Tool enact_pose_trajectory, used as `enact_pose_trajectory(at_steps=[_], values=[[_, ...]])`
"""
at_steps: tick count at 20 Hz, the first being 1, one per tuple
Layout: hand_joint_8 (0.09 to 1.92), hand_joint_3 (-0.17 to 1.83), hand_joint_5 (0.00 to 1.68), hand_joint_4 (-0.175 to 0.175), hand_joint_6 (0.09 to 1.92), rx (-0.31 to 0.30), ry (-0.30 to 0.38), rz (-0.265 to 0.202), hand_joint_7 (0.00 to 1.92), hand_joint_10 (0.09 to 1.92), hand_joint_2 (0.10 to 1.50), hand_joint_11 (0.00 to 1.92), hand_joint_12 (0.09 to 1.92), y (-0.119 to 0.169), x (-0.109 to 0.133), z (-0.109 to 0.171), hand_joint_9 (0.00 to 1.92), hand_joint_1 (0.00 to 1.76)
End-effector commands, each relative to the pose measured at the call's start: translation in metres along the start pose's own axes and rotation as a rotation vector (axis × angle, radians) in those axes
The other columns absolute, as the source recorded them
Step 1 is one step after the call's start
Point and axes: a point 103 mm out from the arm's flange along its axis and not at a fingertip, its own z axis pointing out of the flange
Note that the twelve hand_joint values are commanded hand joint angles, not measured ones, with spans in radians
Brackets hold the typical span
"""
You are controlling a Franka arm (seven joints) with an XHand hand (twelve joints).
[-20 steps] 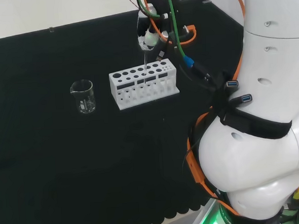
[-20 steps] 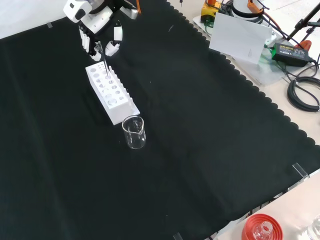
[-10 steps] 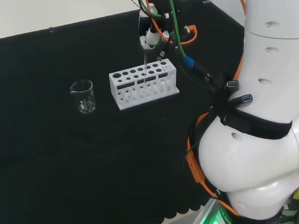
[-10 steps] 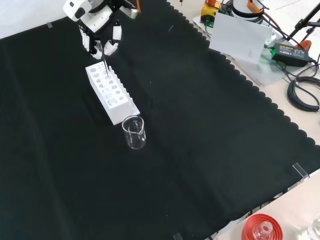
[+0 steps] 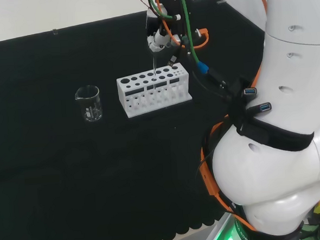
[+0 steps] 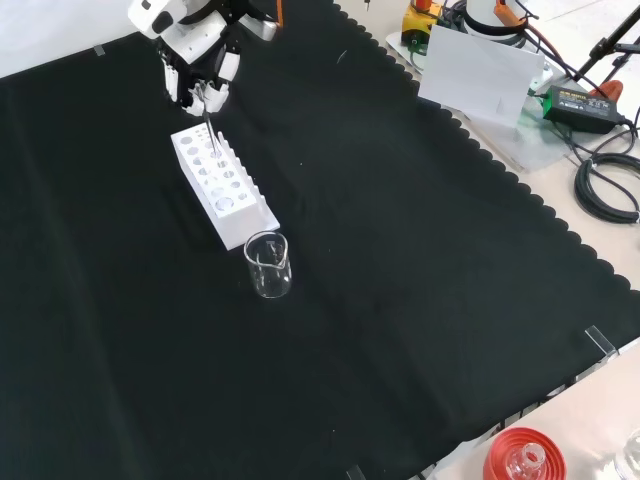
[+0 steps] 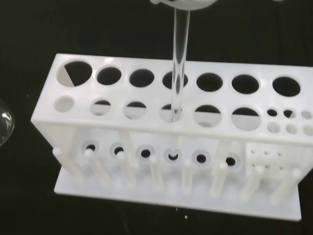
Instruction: Take the glass rod from the white test tube rack.
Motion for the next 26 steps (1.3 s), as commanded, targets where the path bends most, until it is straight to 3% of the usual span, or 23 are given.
enact_pose_trajectory(at_steps=[1,7,13,15,21,26], values=[[0.94,0.0,1.02,-0.175,0.93,-0.114,0.003,0.0,1.07,0.65,1.08,1.45,0.74,-0.007,0.001,-0.014,1.48,1.28],[0.76,-0.16,1.13,-0.175,0.75,-0.165,-0.056,-0.009,1.19,0.61,1.11,1.46,0.73,-0.02,0.003,-0.033,1.57,1.3],[0.69,-0.17,1.18,-0.175,0.67,-0.145,-0.097,-0.026,1.23,0.56,1.09,1.48,0.71,-0.026,0.016,-0.05,1.62,1.31],[0.67,-0.17,1.19,-0.175,0.66,-0.163,-0.082,-0.044,1.24,0.55,1.09,1.48,0.71,-0.038,0.015,-0.058,1.62,1.31],[0.66,-0.17,1.2,-0.175,0.65,-0.138,-0.101,-0.021,1.24,0.54,1.09,1.49,0.71,-0.068,0.011,-0.07,1.63,1.31],[0.66,-0.17,1.2,-0.175,0.64,-0.114,-0.132,-0.015,1.25,0.54,1.09,1.49,0.71,-0.084,0.022,-0.077,1.63,1.31]])
